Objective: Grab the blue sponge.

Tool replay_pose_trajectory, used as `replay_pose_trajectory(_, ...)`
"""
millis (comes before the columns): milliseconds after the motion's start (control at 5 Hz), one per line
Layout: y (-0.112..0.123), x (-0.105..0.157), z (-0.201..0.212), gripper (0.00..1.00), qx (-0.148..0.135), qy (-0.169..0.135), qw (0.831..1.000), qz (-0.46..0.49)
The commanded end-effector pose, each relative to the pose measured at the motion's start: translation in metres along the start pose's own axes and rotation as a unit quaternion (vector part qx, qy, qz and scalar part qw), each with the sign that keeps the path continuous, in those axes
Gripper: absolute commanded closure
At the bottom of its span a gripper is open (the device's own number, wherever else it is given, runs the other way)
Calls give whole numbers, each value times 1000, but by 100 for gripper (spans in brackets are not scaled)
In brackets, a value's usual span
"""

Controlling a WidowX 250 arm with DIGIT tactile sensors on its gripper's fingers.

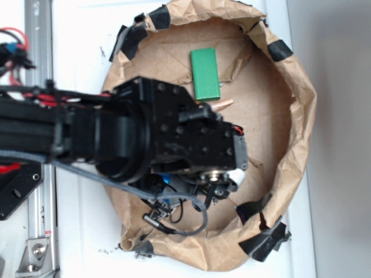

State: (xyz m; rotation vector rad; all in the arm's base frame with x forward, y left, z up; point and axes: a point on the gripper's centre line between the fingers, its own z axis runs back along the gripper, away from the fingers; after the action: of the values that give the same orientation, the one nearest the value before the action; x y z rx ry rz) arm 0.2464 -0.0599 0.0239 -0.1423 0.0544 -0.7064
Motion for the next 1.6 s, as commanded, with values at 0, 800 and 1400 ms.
replay_pose_trajectory(0,32,1,21,100,34,-6,996,87)
replay_pose_trajectory(800,34,-5,57,100,125,-15,972,198)
replay_pose_trajectory(1400,44,-9,48,0,75,-30,968,238)
